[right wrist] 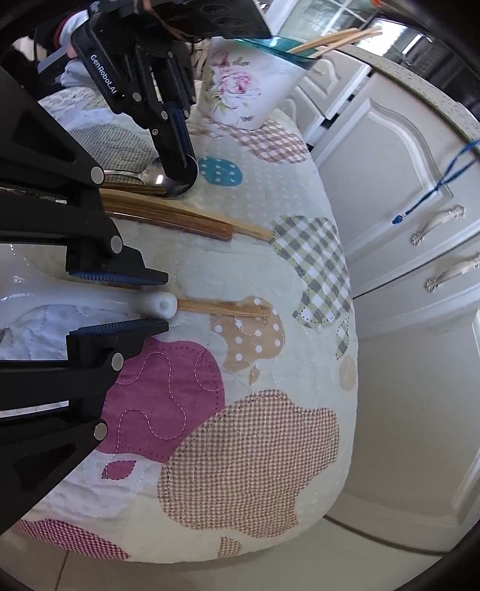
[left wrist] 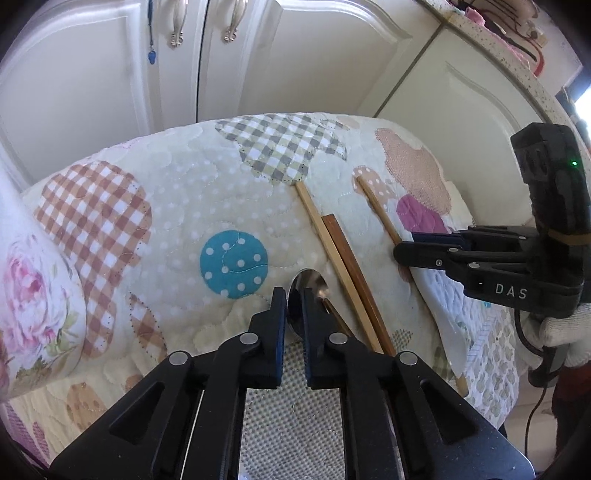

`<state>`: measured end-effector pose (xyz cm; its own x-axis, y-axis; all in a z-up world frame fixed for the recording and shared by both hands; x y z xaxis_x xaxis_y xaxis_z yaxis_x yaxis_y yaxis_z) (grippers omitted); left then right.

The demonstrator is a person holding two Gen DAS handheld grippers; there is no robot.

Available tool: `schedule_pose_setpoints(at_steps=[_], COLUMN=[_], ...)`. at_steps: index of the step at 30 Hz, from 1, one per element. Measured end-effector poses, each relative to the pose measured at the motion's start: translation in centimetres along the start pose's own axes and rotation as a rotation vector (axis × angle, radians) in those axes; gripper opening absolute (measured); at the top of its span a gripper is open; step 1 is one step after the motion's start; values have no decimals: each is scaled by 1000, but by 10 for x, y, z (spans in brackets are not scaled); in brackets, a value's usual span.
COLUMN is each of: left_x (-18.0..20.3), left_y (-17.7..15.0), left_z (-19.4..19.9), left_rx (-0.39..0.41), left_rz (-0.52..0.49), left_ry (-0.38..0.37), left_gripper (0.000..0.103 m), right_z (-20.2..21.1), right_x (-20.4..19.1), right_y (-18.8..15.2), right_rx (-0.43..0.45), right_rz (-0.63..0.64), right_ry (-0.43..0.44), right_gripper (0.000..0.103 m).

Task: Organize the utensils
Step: 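Grasp the white ladle handle with the right tool while the left tool grasps the metal spoon, then lift the spoon and ladle and carry them above the teal holder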

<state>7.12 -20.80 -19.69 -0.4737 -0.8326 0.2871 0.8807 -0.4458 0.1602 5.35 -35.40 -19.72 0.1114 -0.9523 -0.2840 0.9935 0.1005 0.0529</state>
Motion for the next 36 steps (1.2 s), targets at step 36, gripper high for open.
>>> schedule_pose_setpoints(at_steps=[36], left_x=[-25], left_y=[-37], left_z=[186], left_rx=[365], left_rz=[53], left_ry=[59], left_gripper=[2], right_z=[105], right_x=[-86], right_y=[-14], right_rx=[192], right_rz=[207], right_ry=[7], right_gripper=[13])
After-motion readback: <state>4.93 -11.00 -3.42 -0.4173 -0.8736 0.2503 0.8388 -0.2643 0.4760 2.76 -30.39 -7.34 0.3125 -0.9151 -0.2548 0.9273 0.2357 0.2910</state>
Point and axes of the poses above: each gripper's, at about its wrist camera, not at the fingertips, and z roughly against the way its jaws point, x to its right, y to its top, the point moved 9 cm from there along -z, roughly the way its jaws point, and after that the axes turned 14 degrees about -x, right-handed, at the moved point
